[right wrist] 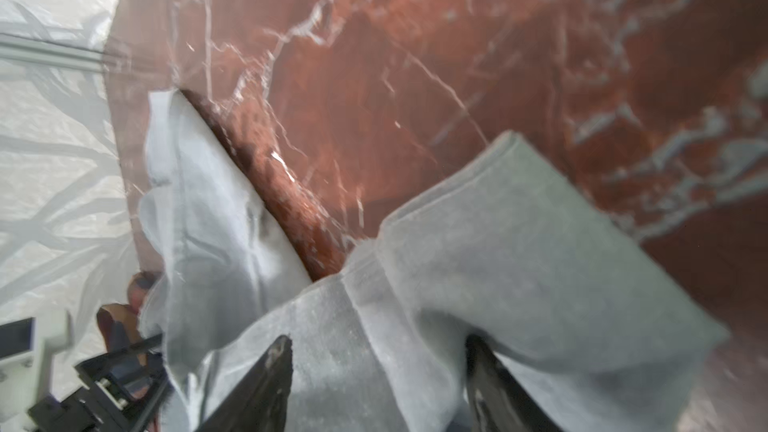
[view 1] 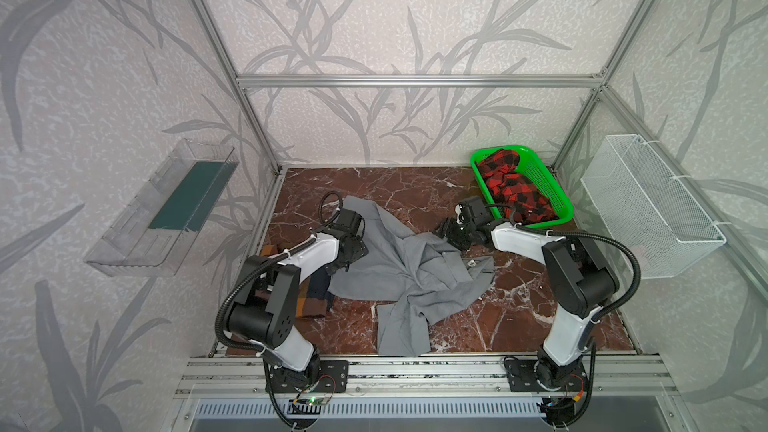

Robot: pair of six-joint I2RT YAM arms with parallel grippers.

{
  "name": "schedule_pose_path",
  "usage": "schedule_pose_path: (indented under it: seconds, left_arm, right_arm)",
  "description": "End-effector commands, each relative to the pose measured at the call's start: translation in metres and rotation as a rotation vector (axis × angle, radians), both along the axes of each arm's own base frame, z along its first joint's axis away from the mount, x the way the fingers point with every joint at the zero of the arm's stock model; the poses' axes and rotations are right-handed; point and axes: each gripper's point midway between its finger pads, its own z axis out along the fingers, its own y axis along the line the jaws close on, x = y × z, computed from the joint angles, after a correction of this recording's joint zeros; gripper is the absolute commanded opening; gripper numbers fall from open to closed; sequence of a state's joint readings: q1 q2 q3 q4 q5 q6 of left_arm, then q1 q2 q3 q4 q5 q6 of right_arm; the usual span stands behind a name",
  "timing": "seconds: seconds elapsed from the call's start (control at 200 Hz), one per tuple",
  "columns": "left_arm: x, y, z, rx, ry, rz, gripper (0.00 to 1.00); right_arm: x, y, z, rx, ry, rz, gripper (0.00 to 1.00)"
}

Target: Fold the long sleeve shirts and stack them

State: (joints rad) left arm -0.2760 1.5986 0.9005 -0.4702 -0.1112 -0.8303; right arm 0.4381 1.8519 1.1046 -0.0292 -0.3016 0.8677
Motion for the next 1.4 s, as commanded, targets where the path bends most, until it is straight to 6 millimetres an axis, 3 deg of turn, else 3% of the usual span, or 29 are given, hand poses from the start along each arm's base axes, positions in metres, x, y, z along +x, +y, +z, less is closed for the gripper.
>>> schedule_pose_path:
  seconds: [0.0, 0.15, 0.26, 0.465, 0.525, 0.615, 0.775, 0.875, 1.01, 1.065, 1.145, 1.185, 1.285, 1.395]
  left_arm:
    - [-0.002, 0.003, 0.005, 0.016, -0.013, 0.009, 0.92]
    - [-0.003, 0.003, 0.004, 0.019, -0.01, 0.008, 0.92]
    - [-0.003, 0.003, 0.004, 0.019, -0.012, 0.007, 0.92]
    - [-0.002, 0.003, 0.004, 0.021, -0.01, 0.007, 0.92]
    - [-0.002, 0.004, 0.002, 0.022, -0.007, 0.007, 0.92]
    - [-0.003, 0.004, 0.001, 0.023, -0.003, 0.007, 0.92]
    - [-0.003, 0.003, -0.001, 0.024, 0.005, 0.004, 0.92]
    - [-0.004, 0.003, -0.005, 0.02, 0.015, 0.004, 0.92]
    - [-0.004, 0.002, -0.007, 0.016, 0.02, 0.004, 0.92]
    - [-0.004, 0.002, -0.007, 0.017, 0.02, 0.004, 0.92]
    - [-0.004, 0.001, -0.007, 0.013, 0.018, 0.003, 0.92]
    - [-0.004, 0.001, -0.006, 0.014, 0.018, 0.002, 0.92]
    - [-0.005, 0.001, -0.007, 0.014, 0.02, 0.002, 0.92]
    - [-0.004, -0.001, -0.006, 0.005, 0.015, 0.0, 0.92]
  right_arm:
    - [0.01, 0.003, 0.004, 0.009, -0.021, 0.008, 0.47]
    - [0.028, -0.002, 0.007, -0.016, -0.058, 0.025, 0.16]
    - [0.048, -0.005, 0.046, -0.039, -0.161, 0.038, 0.0]
    - [0.088, -0.021, 0.166, -0.249, -0.505, 0.074, 0.0]
    - [0.096, -0.023, 0.187, -0.306, -0.556, 0.105, 0.0]
    - [0.107, -0.02, 0.201, -0.388, -0.609, 0.181, 0.0]
    - [0.122, -0.02, 0.211, -0.563, -0.704, 0.26, 0.0]
    - [0.13, -0.017, 0.215, -0.788, -0.831, 0.278, 0.0]
    - [0.137, -0.003, 0.209, -1.082, -0.907, 0.313, 0.08]
    - [0.137, 0.006, 0.195, -1.058, -0.884, 0.359, 0.18]
    - [0.133, 0.014, 0.169, -1.002, -0.8, 0.422, 0.48]
    - [0.126, 0.024, 0.153, -0.915, -0.745, 0.478, 0.57]
    - [0.108, 0.035, 0.133, -0.719, -0.586, 0.497, 0.64]
    - [0.095, 0.026, 0.143, -0.535, -0.502, 0.412, 0.66]
